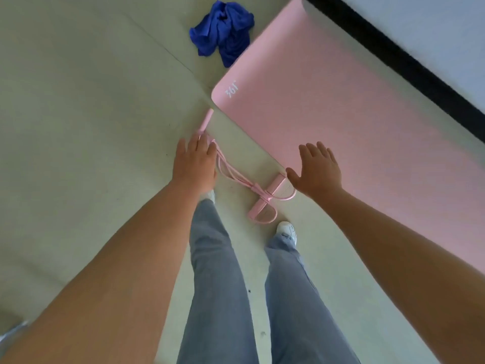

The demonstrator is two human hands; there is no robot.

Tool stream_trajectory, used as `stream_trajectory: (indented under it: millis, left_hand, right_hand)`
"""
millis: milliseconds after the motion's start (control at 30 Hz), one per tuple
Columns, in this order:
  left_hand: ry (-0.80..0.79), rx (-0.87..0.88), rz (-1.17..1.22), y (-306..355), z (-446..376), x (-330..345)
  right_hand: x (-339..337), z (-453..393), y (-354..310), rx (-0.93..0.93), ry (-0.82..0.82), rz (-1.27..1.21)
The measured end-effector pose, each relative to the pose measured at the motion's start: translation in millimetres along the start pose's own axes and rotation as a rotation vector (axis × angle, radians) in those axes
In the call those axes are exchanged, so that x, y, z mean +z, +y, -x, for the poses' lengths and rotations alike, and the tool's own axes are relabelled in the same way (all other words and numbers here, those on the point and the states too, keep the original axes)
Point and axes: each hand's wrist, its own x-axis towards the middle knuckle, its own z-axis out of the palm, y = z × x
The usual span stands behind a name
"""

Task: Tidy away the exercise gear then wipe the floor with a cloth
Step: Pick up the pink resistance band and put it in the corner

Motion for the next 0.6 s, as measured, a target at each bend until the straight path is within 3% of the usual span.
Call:
stream_trajectory:
  millis: [133, 333, 500, 567, 600]
  left_hand:
    - [-0.058, 0.176, -0.078, -45.5, -102.7, 20.7]
    - [-0.122, 0.375, -0.191, -82.8, -173.2, 62.8]
    - [-0.053, 0.49, -0.332, -104.0, -235.8, 150.6]
    - [-0.197, 0.462, -0.423, -103.0, -266.7, 200.3]
    - [-0.149, 0.503, -0.434, -102.9, -284.4, 227.3]
  right_hand:
    - [16.6, -55.8, -33.0, 0.18, -0.065, -0.089]
    - [69.7, -110.4, -79.3, 0.435, -0.148, -0.224]
    - [168.0, -176.1, -105.3, 0.462, -0.26, -0.253]
    - [217.4, -199.6, -98.0, 0.516, -0.283, -0.249]
    - [245.5, -212.6, -93.2, 0.531, -0.28, -0.234]
